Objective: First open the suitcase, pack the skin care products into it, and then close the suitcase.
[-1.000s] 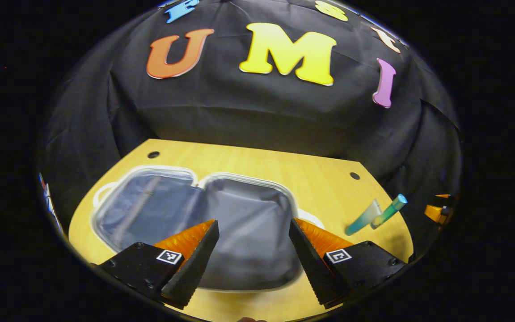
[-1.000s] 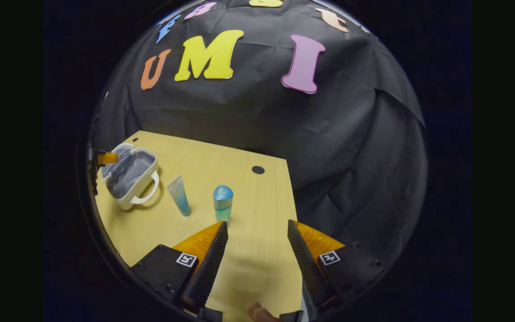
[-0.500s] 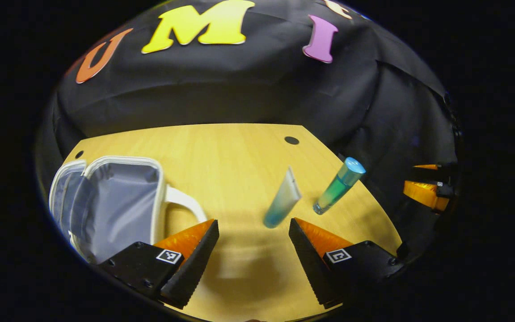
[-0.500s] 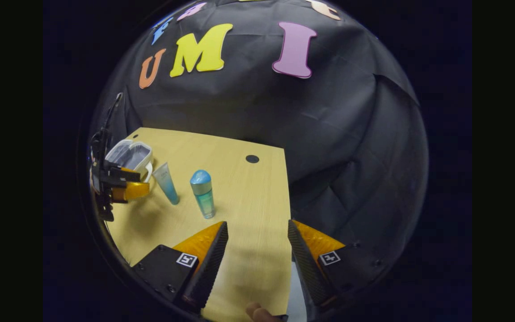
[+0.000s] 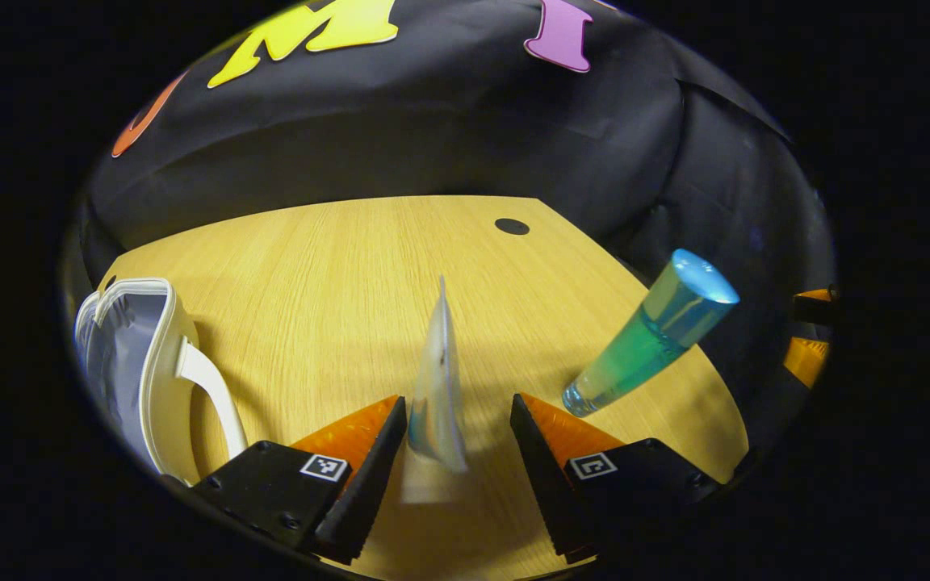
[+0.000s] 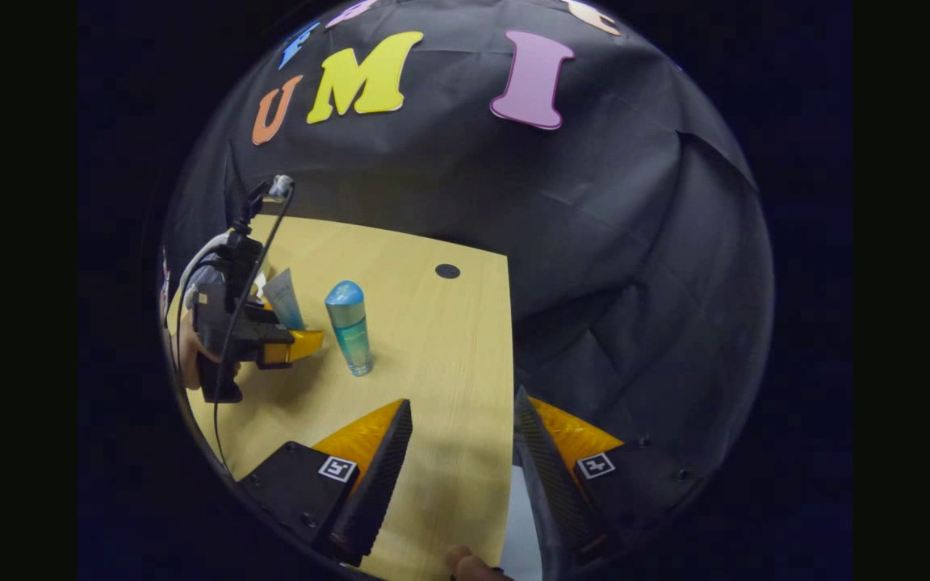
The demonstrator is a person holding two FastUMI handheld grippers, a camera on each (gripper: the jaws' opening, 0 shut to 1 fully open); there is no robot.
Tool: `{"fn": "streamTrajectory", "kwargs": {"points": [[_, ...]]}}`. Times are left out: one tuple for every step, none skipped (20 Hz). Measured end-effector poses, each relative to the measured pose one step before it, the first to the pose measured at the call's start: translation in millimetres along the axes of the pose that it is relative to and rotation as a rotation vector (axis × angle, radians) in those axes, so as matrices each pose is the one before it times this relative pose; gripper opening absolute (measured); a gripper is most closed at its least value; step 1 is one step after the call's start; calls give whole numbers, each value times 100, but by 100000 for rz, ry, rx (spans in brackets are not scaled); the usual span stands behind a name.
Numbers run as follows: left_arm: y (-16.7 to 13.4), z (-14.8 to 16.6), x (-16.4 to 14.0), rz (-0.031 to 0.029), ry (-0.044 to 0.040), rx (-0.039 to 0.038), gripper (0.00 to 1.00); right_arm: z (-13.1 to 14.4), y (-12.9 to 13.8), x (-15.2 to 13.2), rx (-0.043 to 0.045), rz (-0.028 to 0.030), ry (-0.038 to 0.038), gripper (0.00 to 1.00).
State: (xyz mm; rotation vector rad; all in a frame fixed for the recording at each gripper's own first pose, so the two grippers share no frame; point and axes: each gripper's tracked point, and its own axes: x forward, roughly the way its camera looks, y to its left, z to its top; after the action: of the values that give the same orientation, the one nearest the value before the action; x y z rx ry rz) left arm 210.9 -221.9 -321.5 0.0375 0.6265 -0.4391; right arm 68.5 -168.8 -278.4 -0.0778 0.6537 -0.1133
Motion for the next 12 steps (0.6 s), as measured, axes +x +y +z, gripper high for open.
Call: {"fn": "streamTrajectory", "kwargs": {"points": [[468,-185,195,1898,593,293,79,-95,85,-12,-94,-154,40,80],[132,364,180,348,-835,793,84,-137,52,-107,-18,-35,-292,80],[283,-28,61,556,-127,489,69,56,355,-18,145,788,-331,79],[144,1,139,960,602,552,65,-224,546,-85,11,1537,113,80],[163,-76,-252,401,563,713,61,-77,573,68,-309,1272,352,80],[525,-258,-257,1707,1161,402,55,1,384,150,2,785,-17,80],[226,-352,-275,-116,1176,-735,43,240,532,165,273,685,-336,80],[87,-65,-755,-1197,-20,-1975,42,249,684,270,478,1118,-264,80],[14,23,-881,-1548,-365,-2446,41,270,704,327,429,809,81,80],[38,113,-1114,-949,-845,-2149,40,233,755,396,733,1158,-106,80],[109,193,-1380,-664,-898,-1032,40,464,992,412,858,1839,-282,80],[301,277,-1512,977,-1099,690,39,410,1156,560,523,2553,-611,80]]}}
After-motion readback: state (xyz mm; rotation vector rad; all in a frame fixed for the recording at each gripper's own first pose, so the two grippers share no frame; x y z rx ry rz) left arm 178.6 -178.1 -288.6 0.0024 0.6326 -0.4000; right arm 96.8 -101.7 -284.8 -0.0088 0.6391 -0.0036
